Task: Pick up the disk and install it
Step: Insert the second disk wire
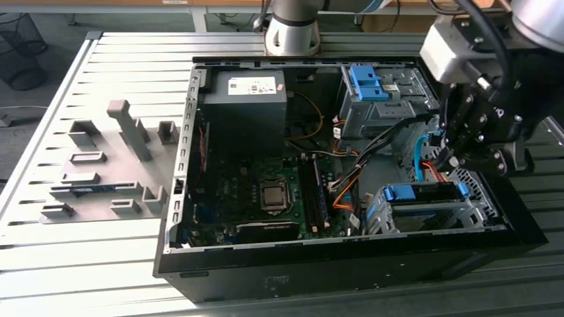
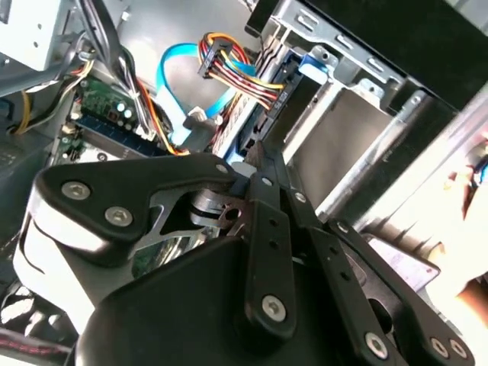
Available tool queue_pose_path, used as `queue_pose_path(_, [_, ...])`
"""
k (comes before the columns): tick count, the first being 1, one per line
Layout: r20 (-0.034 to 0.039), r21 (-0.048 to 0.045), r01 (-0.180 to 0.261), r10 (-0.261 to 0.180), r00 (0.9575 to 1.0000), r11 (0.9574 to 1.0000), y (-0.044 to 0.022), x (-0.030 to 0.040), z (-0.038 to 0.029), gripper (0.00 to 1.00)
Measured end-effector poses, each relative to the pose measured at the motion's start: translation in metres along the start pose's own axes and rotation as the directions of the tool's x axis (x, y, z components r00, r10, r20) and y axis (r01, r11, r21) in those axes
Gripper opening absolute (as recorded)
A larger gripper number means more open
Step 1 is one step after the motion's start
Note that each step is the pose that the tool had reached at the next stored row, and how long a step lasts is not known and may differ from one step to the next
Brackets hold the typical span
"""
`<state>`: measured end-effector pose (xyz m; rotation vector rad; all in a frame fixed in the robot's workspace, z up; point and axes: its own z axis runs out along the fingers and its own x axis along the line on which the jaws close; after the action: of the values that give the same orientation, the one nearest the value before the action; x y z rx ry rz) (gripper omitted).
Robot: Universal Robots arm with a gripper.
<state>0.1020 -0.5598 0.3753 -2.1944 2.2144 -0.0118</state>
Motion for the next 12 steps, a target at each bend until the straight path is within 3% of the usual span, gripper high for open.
queue_pose_path(2, [-0.0001,-0.0001,0.0,0.0,1.0,1.0,0.0004,-0.0003,-0.0035,0.11])
queue_pose_path(7, [-0.0001,0.0,-0.004,0.004,1.0,1.0,0.0071,-0.0008,-0.0045,0.11])
queue_pose_path(12, [-0.0007,0.0001,-0.004,0.004,1.0,1.0,0.0073,-0.0045,-0.0154,0.11])
